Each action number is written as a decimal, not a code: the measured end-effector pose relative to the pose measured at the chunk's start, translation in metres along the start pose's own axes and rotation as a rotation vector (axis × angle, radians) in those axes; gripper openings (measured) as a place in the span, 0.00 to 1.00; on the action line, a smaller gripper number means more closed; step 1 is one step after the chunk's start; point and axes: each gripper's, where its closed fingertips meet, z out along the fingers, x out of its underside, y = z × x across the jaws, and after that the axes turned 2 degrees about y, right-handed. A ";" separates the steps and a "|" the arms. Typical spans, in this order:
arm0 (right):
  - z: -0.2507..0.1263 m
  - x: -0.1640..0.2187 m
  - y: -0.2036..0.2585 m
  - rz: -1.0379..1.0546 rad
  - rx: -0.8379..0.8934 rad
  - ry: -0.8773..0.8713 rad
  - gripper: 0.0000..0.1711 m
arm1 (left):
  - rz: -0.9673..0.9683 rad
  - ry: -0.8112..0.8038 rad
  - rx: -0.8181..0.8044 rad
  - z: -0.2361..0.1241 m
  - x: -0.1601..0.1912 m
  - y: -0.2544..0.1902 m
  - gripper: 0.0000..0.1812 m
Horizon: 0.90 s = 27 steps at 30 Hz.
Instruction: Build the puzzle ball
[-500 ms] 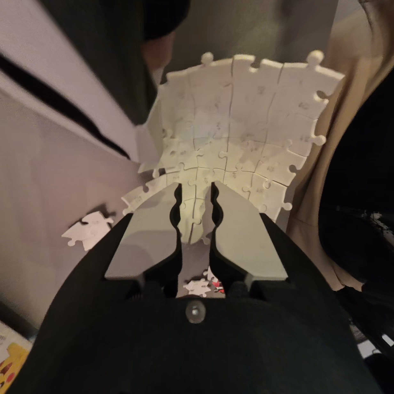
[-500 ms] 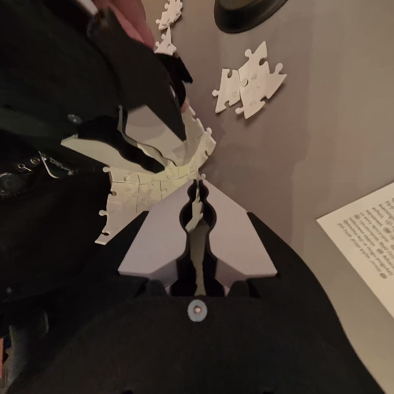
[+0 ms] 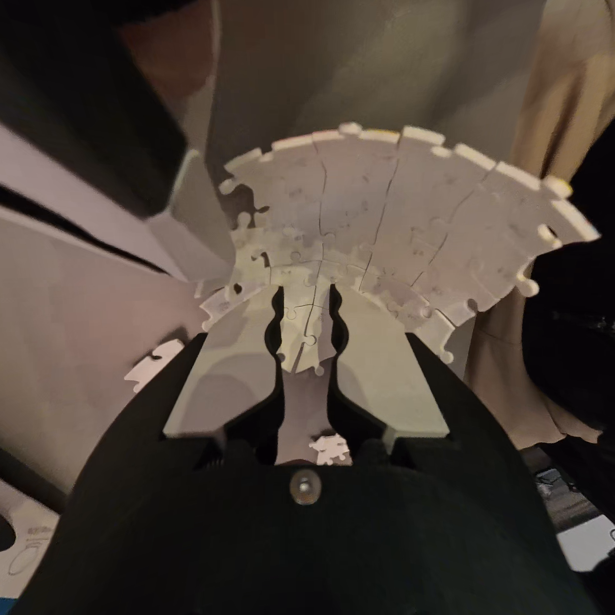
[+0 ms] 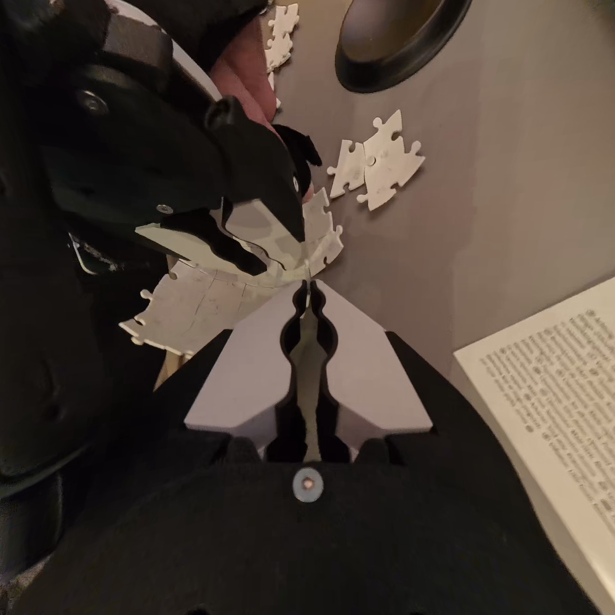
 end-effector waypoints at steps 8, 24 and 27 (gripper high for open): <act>0.011 0.004 -0.002 -0.104 -0.072 0.120 0.00 | 0.069 -0.014 0.003 0.000 0.001 0.002 0.11; 0.020 0.015 -0.010 0.052 -0.074 0.152 0.02 | 0.124 -0.040 -0.053 -0.003 -0.007 0.008 0.17; 0.021 0.014 -0.010 0.063 -0.081 0.147 0.02 | 0.123 -0.027 -0.024 -0.001 -0.006 0.006 0.19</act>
